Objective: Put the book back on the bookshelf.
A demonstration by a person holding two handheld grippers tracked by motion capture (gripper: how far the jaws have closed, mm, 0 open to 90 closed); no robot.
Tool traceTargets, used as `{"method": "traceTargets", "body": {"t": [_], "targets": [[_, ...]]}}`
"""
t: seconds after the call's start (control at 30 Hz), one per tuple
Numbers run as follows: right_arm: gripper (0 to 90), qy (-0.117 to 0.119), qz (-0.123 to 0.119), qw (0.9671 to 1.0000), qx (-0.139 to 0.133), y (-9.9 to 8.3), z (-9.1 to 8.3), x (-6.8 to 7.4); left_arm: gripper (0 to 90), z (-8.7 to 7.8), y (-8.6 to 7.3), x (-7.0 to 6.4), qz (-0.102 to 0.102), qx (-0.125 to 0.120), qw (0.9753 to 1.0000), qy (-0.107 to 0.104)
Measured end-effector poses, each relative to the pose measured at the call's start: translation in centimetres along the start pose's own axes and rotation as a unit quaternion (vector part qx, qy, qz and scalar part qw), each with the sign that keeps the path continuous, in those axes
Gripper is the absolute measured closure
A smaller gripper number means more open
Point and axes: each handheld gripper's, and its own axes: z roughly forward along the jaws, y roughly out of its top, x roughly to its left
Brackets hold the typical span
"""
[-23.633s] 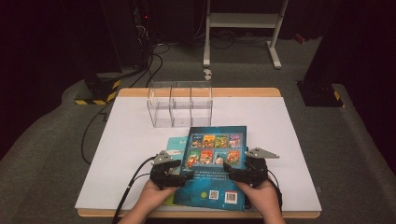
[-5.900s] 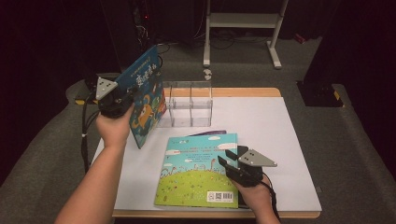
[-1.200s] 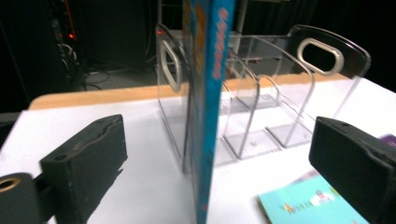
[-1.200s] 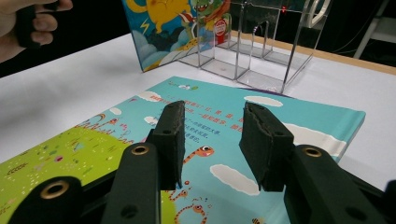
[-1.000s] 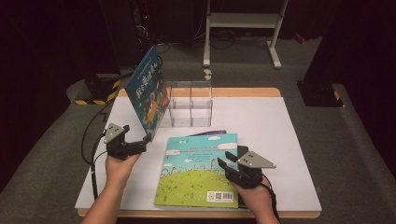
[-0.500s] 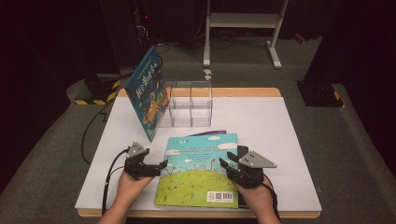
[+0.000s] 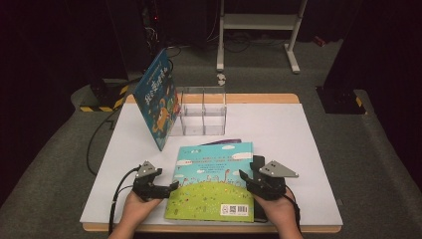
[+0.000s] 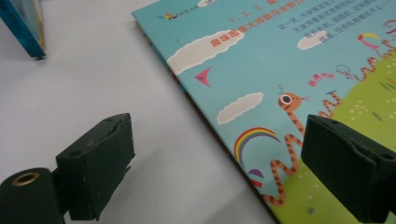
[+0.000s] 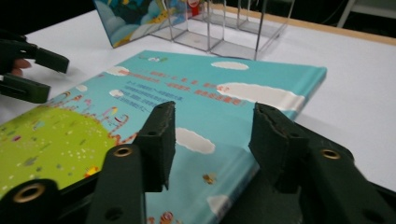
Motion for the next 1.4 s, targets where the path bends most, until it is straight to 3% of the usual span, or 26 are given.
{"method": "traceTargets", "body": {"t": [0.07,0.13,0.33,0.47,0.63,0.8,0.87,1.4], "targets": [[46.1,-0.009,0.004,0.9999,0.008,-0.1,-0.1,-0.2,10.5,-0.2,0.3,-0.4,-0.011,-0.009,0.9997,-0.022],[44.5,-0.013,0.007,0.9998,0.008,-0.2,-0.3,-0.4,10.8,0.2,0.5,-0.9,-0.023,0.002,0.999,-0.039],[38.5,-0.026,0.017,0.9994,0.017,-0.7,-0.4,-0.6,10.5,1.4,0.6,-2.1,-0.019,0.026,0.9981,-0.053],[33.7,-0.027,0.024,0.9991,0.023,-1.0,-0.1,-0.4,3.7,1.9,0.8,-2.7,-0.018,0.034,0.9984,-0.042],[31.1,-0.03,0.024,0.999,0.022,-1.0,-0.1,-0.3,1.8,2.0,0.7,-2.6,-0.018,0.039,0.9985,-0.034],[30.1,-0.031,0.03,0.9987,0.026,-0.9,0.0,-0.2,1.4,2.2,0.7,-2.2,-0.033,0.051,0.9966,-0.055],[28.5,-0.032,0.028,0.9988,0.026,-0.9,0.0,0.0,0.6,2.2,0.6,-2.2,-0.029,0.052,0.9965,-0.059],[26.4,-0.026,0.041,0.9984,0.031,-1.1,-0.2,-0.4,0.0,2.3,0.9,-2.5,-0.036,0.058,0.9964,-0.049]]}}
